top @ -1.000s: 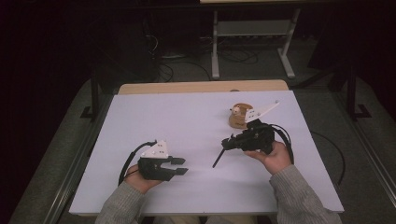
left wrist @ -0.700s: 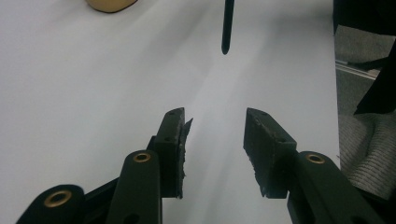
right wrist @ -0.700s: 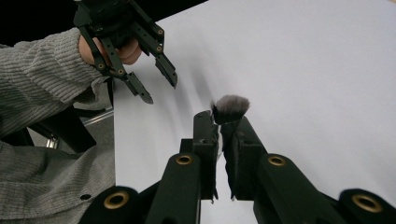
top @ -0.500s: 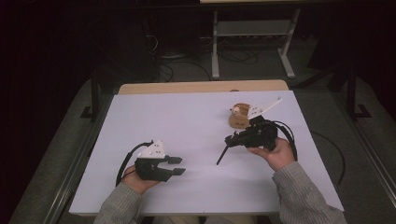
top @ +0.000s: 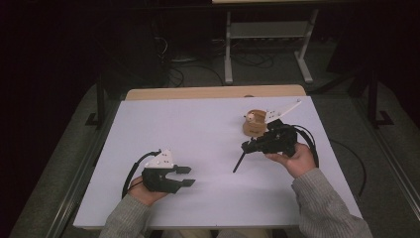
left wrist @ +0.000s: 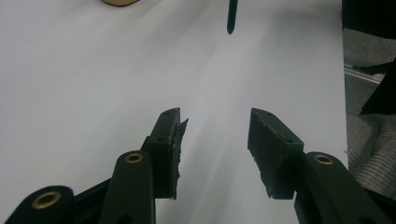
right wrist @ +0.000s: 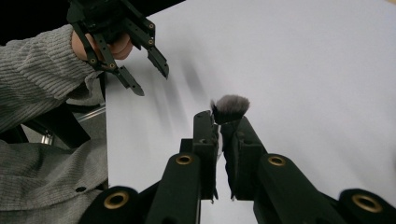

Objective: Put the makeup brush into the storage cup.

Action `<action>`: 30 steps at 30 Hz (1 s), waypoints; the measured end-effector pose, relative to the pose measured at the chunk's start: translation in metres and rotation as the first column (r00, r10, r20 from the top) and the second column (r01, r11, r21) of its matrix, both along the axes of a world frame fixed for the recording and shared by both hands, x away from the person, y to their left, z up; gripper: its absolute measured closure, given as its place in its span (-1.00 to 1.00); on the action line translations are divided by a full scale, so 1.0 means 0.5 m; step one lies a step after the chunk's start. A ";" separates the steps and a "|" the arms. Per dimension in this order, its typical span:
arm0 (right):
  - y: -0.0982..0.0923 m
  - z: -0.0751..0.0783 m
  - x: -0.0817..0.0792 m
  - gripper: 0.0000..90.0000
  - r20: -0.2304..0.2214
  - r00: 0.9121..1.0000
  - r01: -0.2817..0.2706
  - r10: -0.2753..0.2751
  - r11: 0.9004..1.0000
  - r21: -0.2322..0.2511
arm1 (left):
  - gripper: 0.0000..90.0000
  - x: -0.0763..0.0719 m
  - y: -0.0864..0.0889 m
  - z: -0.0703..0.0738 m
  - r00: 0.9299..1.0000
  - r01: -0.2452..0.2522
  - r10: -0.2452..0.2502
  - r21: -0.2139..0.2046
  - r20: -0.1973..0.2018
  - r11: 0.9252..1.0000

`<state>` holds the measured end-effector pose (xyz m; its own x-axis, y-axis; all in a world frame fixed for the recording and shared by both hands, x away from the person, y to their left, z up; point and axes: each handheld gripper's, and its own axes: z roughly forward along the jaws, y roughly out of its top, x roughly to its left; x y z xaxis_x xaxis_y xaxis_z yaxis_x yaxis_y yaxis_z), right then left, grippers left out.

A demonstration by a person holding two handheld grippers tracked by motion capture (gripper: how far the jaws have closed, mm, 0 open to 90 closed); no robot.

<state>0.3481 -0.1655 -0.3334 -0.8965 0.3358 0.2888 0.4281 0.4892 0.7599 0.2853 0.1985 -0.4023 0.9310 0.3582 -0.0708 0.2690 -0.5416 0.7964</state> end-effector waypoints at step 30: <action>-0.023 0.072 0.042 0.82 0.016 0.999 0.032 -0.031 0.999 -0.028 | -0.05 0.008 0.035 0.001 0.998 -0.067 0.067 -0.011 0.013 0.998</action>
<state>0.3692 -0.1769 -0.2976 -0.8897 0.3720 0.2648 0.4318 0.4973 0.7524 0.2894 0.2161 -0.4017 0.9059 0.4187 -0.0630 0.2937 -0.5143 0.8058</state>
